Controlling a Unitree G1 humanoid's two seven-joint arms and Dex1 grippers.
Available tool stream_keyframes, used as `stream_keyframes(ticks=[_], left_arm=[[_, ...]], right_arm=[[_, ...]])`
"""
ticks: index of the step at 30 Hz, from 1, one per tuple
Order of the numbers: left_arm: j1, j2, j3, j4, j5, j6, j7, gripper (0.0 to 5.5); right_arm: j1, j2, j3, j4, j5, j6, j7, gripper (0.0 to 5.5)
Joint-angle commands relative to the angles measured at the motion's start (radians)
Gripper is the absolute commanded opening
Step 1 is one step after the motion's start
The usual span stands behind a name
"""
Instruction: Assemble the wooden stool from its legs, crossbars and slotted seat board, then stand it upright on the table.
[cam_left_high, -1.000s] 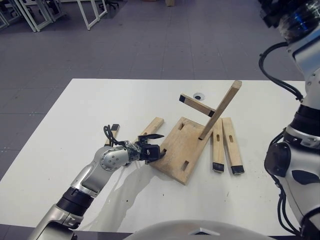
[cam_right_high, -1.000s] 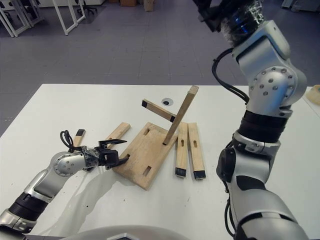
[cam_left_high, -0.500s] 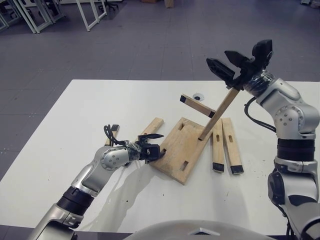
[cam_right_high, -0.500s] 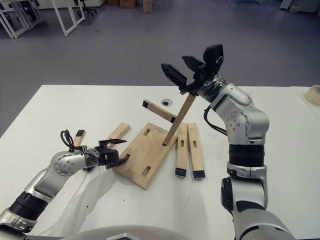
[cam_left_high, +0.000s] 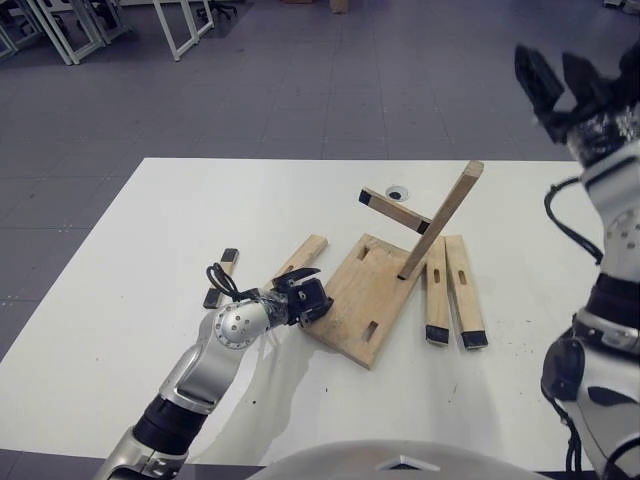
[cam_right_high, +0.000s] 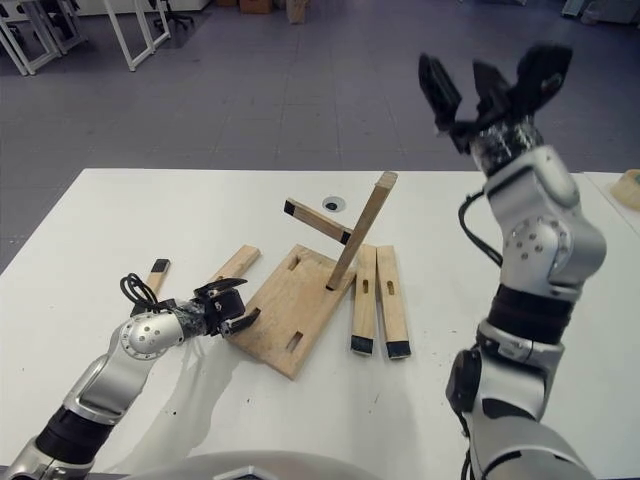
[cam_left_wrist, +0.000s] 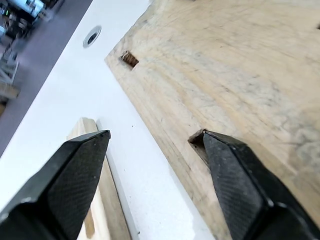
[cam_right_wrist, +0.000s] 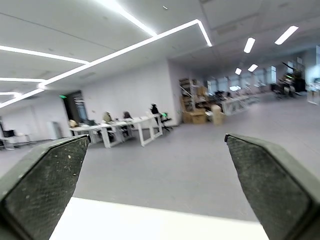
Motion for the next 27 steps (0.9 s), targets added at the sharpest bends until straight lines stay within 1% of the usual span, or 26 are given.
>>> stream_keyframes(ticks=[1,3,5,10,13,19,24,27], left_arm=[[0.077,-0.063,-0.025,0.104,0.059,0.254,0.087,3.43],[0.054,-0.108,-0.013,0.154,0.044,0.292,0.138,3.43],[0.019,-0.161,0.007,0.214,0.025,0.323,0.189,3.43],[-0.106,-0.303,0.075,0.376,-0.015,0.358,0.311,3.43],[-0.133,-0.357,0.074,0.377,-0.042,0.383,0.323,3.43],[-0.09,-0.38,0.082,0.277,-0.084,0.477,0.322,3.43],[-0.093,-0.385,0.093,0.199,-0.115,0.542,0.334,3.43],[-0.107,-0.406,0.092,0.157,-0.145,0.58,0.337,3.43]], right_arm=[[0.332,0.007,0.063,-0.129,-0.09,0.042,-0.029,4.99],[0.447,0.012,0.115,-0.176,-0.126,0.06,-0.036,4.99],[0.52,0.021,0.15,-0.206,-0.147,0.081,-0.047,4.99],[0.65,0.04,0.236,-0.312,-0.207,0.129,-0.102,4.99],[0.72,0.031,0.276,-0.393,-0.254,0.122,-0.121,4.99],[0.824,0.016,0.31,-0.499,-0.333,0.18,-0.153,4.99],[0.868,0.021,0.324,-0.516,-0.369,0.227,-0.16,4.99],[0.863,0.023,0.32,-0.508,-0.371,0.262,-0.156,4.99]])
